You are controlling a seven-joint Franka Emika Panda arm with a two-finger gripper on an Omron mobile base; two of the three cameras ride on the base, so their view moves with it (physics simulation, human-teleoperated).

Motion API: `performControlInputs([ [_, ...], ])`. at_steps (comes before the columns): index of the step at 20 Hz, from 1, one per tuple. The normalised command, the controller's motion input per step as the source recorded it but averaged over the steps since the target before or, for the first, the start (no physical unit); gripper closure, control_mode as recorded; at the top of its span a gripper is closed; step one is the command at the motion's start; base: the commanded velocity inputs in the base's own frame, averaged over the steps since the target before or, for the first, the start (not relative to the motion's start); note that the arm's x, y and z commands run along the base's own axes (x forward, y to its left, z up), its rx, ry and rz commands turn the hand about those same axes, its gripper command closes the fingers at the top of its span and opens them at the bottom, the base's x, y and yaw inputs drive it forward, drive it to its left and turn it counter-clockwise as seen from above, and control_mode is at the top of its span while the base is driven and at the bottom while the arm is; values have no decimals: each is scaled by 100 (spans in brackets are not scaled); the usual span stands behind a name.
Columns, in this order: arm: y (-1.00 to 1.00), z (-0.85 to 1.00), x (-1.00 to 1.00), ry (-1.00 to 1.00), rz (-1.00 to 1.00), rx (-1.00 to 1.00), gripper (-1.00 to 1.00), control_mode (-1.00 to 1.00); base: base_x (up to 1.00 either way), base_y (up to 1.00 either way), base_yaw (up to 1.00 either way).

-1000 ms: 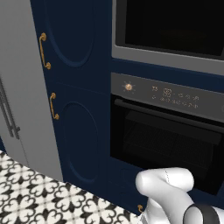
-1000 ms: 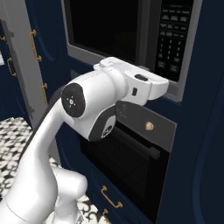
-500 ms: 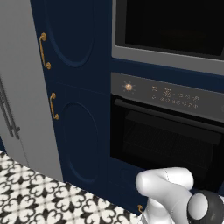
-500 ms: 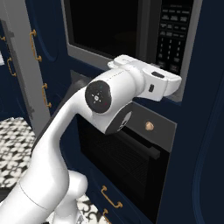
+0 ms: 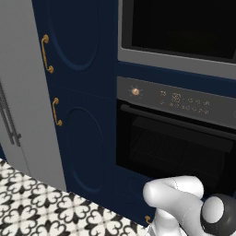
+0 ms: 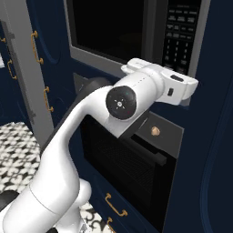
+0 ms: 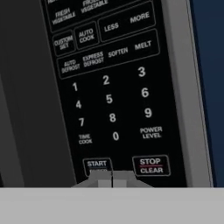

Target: Pick the broccoli from the sink and place it in the bowl. Then pick the bowl and place it in the microwave. Then close the microwave door and press the start button.

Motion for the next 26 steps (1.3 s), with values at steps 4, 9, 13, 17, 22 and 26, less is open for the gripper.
performControlInputs([
  [4, 15, -1, 0, 0, 0, -1, 100, -100, 0, 0, 0],
  [9, 13, 0, 5, 0, 0, -2, 100, -100, 0, 0, 0],
  [13, 0, -1, 14, 0, 1, 0, 100, -100, 0, 0, 0],
  [17, 0, -5, 32, 0, 2, 0, 100, -100, 0, 0, 0],
  [22, -16, -7, 41, 0, 8, 1, 100, -100, 0, 0, 0],
  [26, -77, -8, 44, 0, 16, 13, 100, -100, 0, 0, 0],
])
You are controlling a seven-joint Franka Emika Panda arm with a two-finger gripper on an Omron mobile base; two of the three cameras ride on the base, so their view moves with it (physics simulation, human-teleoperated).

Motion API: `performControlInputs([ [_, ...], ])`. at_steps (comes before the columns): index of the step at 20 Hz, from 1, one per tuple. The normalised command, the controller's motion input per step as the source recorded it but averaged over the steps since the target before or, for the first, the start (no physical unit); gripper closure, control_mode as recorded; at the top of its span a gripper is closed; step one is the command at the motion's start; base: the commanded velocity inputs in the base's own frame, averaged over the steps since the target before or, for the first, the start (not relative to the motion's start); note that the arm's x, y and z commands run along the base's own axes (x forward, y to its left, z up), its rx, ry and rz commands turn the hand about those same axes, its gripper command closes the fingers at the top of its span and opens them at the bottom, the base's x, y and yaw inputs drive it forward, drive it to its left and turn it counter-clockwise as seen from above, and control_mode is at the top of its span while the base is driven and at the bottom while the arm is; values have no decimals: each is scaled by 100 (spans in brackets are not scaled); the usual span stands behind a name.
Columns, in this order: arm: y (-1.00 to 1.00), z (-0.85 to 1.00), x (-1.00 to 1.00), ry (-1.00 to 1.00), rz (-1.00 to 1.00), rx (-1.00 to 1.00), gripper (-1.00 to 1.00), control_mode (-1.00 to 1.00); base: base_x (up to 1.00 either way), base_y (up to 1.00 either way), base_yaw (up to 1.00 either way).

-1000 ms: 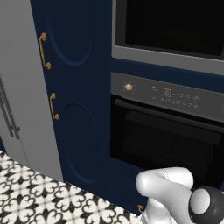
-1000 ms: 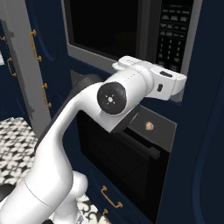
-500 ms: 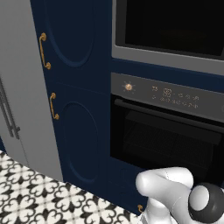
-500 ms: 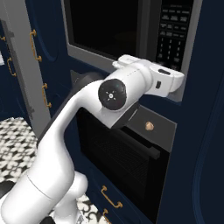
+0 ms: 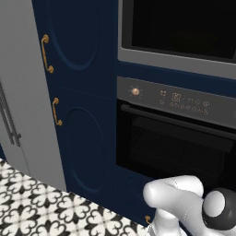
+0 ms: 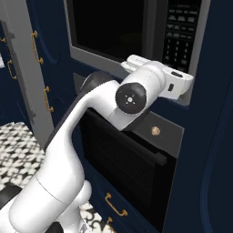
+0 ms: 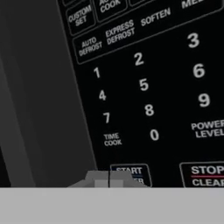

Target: Pick the broccoli from the sink and place it in the bowl. Then pick the bowl and place it in the microwave. Then close the microwave door and press the start button.

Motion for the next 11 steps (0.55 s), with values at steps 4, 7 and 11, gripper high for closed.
performControlInputs([
  [4, -32, -5, 12, -5, 15, 8, 100, -100, 0, 0, 0],
  [7, 74, 0, -72, -24, 1, -1, 100, -100, 0, 0, 0],
  [11, 85, 0, -77, -27, 0, -1, 100, -100, 0, 0, 0],
])
